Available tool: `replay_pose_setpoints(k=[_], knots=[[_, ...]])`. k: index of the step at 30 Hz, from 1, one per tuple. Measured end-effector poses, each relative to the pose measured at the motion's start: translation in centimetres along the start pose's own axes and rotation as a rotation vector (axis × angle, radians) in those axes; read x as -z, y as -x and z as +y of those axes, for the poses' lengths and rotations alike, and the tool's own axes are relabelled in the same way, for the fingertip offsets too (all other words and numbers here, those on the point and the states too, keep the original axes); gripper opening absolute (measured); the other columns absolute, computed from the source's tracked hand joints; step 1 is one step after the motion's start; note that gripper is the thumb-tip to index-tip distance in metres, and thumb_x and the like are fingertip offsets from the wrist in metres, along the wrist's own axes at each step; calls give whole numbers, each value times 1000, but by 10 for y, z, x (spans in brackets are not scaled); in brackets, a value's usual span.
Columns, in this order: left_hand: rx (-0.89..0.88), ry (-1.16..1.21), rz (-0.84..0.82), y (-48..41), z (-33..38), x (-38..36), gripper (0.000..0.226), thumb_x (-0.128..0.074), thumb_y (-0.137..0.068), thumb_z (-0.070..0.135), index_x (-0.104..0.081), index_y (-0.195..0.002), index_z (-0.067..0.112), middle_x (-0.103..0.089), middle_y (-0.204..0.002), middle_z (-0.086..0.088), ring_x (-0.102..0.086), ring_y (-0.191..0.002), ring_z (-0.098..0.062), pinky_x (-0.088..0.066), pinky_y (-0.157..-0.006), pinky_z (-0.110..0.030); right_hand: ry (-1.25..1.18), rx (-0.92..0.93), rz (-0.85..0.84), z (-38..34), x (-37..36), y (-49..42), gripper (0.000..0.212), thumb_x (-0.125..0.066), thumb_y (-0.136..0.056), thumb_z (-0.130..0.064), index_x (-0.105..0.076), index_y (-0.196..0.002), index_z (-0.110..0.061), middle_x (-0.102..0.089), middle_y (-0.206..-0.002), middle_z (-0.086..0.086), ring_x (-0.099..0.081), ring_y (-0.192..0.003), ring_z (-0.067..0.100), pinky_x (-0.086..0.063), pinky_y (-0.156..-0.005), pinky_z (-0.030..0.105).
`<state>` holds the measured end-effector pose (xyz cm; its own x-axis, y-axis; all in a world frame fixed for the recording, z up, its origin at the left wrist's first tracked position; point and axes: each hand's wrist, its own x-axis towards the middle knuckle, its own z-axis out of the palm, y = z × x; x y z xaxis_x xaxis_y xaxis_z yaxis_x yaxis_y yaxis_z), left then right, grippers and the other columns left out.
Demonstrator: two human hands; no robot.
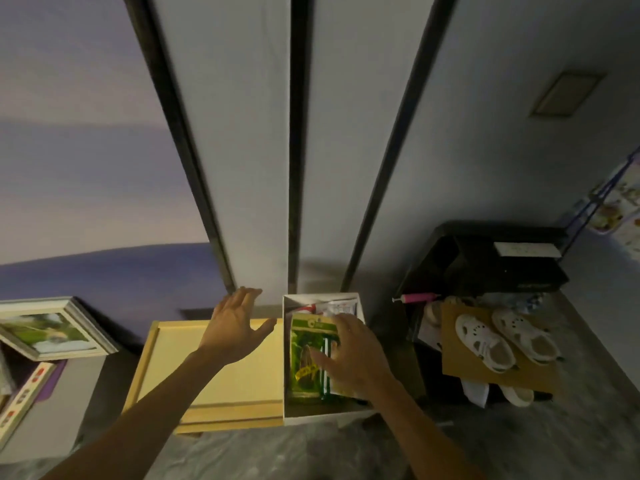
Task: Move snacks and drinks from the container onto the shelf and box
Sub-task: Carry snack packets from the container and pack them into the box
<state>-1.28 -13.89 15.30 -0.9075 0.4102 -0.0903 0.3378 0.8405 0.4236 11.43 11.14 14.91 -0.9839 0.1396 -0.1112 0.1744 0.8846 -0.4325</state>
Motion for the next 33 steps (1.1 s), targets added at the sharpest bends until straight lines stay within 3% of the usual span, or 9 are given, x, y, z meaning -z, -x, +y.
replay_pose_setpoints(k=[3,5,11,17,23,30,33], knots=[[-38,-41,53,15,-23,53,90,-35,-92,83,-31,-161,24,-31,-169,-3,-25,-156,-27,-19,-129,-50,28,33,-27,-55,41,-16,95,-45,-88,-86,-25,-163,-31,-26,-170,-7,-27,-156,19,-29,-125,47],[-34,-59,125,25,-44,88,97,-27,-90,87,-31,-161,21,-30,-170,-6,-19,-159,-25,-13,-130,-49,60,80,-39,-92,65,-26,100,-47,-89,-85,-18,-166,-28,-17,-174,-4,-22,-158,23,-28,-124,49],[84,-91,347,83,-102,189,101,-30,-89,89,-31,-162,20,-36,-167,-6,-22,-159,-25,-20,-128,-52,151,260,31,-206,97,-60,109,-46,-87,-87,-20,-167,-18,-20,-175,6,-23,-159,26,-28,-125,44],[308,-144,539,181,-147,261,96,-34,-92,86,-29,-162,22,-36,-167,-7,-32,-154,-28,-25,-126,-54,144,534,7,-323,93,-71,112,-45,-88,-88,-19,-167,-14,-18,-175,5,-20,-160,23,-26,-127,40],[636,-157,710,311,-165,287,95,-32,-88,91,-31,-160,28,-36,-167,-4,-36,-152,-27,-26,-126,-55,128,793,-22,-430,64,-45,105,-45,-92,-83,-21,-167,-13,-16,-175,7,-22,-158,28,-27,-125,42],[959,-204,768,463,-186,276,100,-30,-85,93,-30,-161,28,-35,-167,-3,-35,-152,-26,-26,-127,-54,54,1035,-180,-531,1,27,103,-51,-92,-80,-20,-166,-15,-22,-173,8,-27,-156,28,-32,-122,42],[1072,-193,794,511,-198,272,94,-39,-87,87,-31,-159,27,-38,-165,-5,-41,-148,-27,-30,-124,-54,41,1105,-245,-570,-28,58,104,-52,-90,-80,-20,-166,-16,-22,-173,7,-28,-156,28,-34,-122,43]])
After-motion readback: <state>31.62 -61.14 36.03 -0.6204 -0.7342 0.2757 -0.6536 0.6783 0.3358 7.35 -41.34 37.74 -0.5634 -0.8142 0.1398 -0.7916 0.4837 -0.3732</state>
